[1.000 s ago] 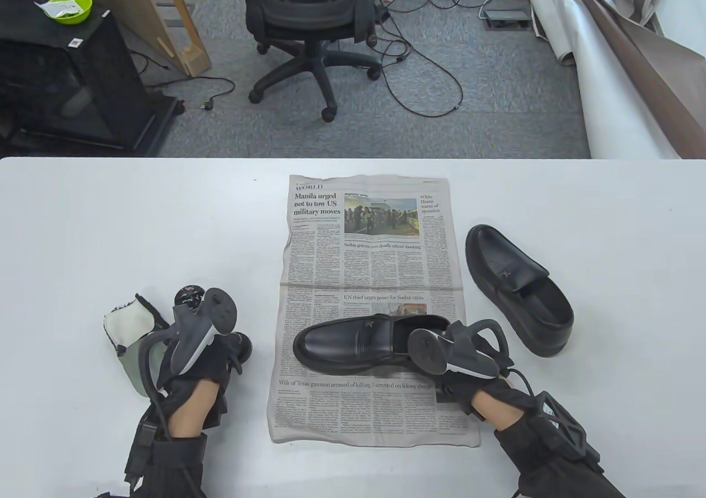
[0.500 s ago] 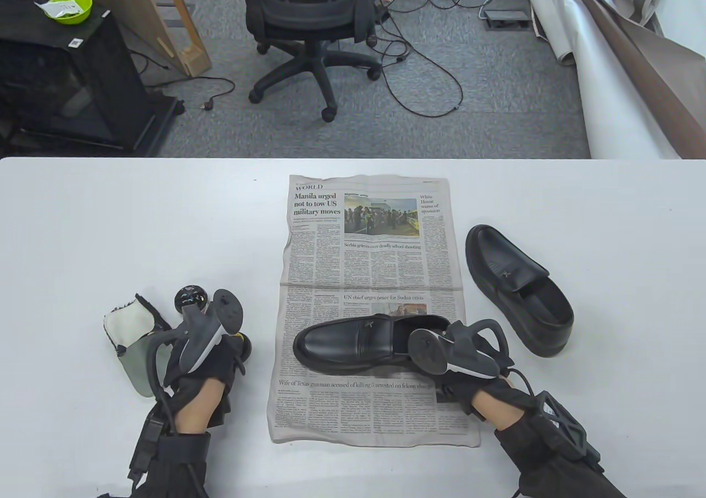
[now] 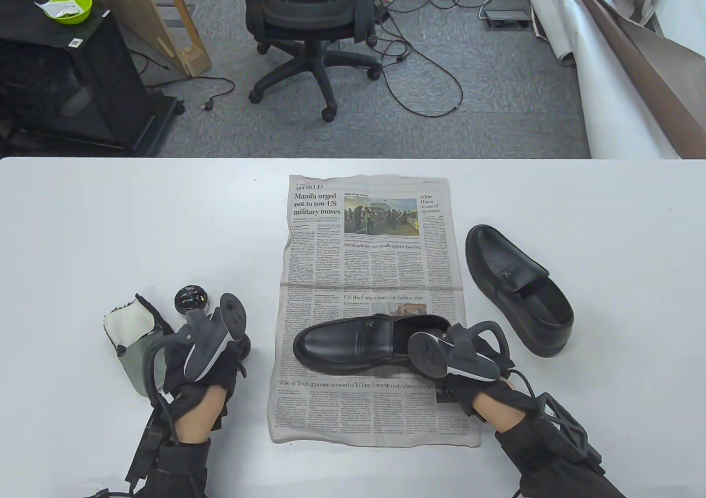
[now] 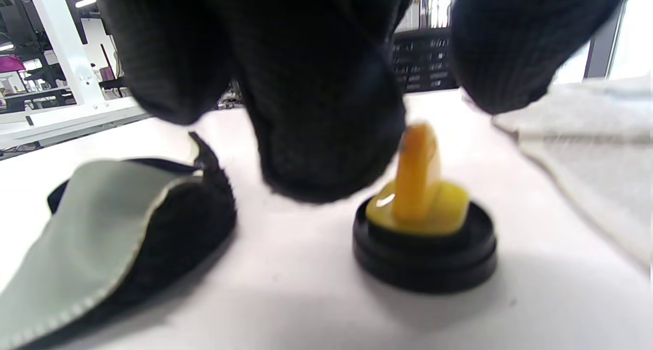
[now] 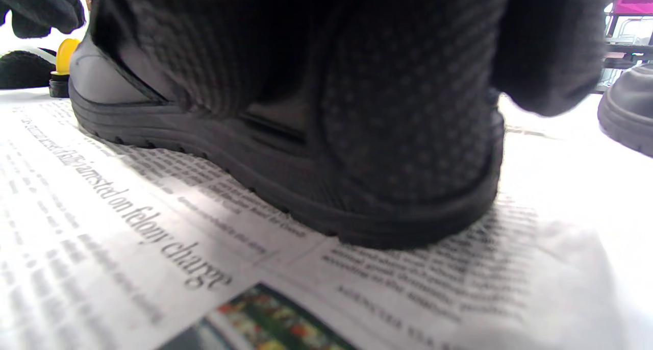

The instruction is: Dip and apply built-in sponge shoe polish on shoes

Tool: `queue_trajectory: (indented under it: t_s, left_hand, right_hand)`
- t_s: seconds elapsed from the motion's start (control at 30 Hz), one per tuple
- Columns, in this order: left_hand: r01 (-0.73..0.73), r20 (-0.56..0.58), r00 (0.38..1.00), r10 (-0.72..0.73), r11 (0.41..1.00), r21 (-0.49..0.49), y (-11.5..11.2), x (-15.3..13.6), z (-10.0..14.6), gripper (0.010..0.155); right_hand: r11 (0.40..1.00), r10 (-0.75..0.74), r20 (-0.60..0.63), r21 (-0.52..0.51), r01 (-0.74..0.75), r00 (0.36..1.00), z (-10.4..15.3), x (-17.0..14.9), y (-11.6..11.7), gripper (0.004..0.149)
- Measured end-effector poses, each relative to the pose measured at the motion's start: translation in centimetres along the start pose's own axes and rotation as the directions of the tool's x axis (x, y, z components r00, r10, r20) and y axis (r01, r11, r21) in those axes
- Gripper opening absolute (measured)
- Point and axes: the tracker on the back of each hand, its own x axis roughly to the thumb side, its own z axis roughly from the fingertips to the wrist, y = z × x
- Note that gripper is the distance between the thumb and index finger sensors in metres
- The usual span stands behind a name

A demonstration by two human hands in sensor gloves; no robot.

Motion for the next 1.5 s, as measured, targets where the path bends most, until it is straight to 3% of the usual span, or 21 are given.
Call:
queue_trajectory:
  t_s: [0.1, 0.23, 0.43, 0.6, 0.73, 0.9, 1.07, 1.5]
  left_hand:
    - [-0.051, 0.016, 0.999, 0.050, 0.993, 0.103, 0.9, -0.1, 0.8, 0.064]
    - [-0.120, 0.059, 0.992, 0.111, 0.978, 0.168, 1.5, -0.3, 1.1, 0.065]
    - [-0.199, 0.106, 0.978, 0.178, 0.950, 0.239, 2.1, -0.7, 1.7, 0.069]
    - [-0.205, 0.157, 0.973, 0.170, 0.946, 0.249, 2.2, -0.5, 1.9, 0.076]
    - [-0.194, 0.189, 0.970, 0.150, 0.951, 0.240, 2.1, -0.3, 1.9, 0.081]
    - [-0.156, 0.199, 0.973, 0.113, 0.964, 0.216, 1.6, 0.2, 1.7, 0.083]
    - [-0.133, 0.203, 0.975, 0.092, 0.970, 0.201, 1.3, 0.4, 1.7, 0.082]
    - [-0.111, 0.217, 0.974, 0.071, 0.978, 0.176, 1.1, 0.8, 1.8, 0.084]
  right_hand:
    - [0.999, 0.019, 0.022, -0.031, -0.018, 1.000, 0.3, 0.2, -0.2, 0.043]
    - [0.992, 0.037, 0.023, -0.120, -0.034, 0.999, 1.0, 0.4, -1.1, 0.043]
    - [0.943, 0.003, -0.052, -0.331, -0.020, 0.999, 2.9, -1.3, -5.1, 0.044]
    - [0.849, -0.098, -0.223, -0.528, -0.036, 0.970, 4.6, -5.5, -8.2, 0.044]
    - [0.795, -0.204, -0.428, -0.597, -0.107, 0.880, 6.1, -10.6, -9.3, 0.045]
    - [0.811, -0.168, -0.648, -0.520, -0.270, 0.743, 7.6, -16.2, -8.8, 0.046]
    - [0.867, -0.217, -0.744, -0.444, -0.225, 0.631, 9.0, -20.8, -6.7, 0.047]
    - [0.947, -0.175, -0.808, -0.295, -0.129, 0.562, 8.5, -24.4, -1.9, 0.047]
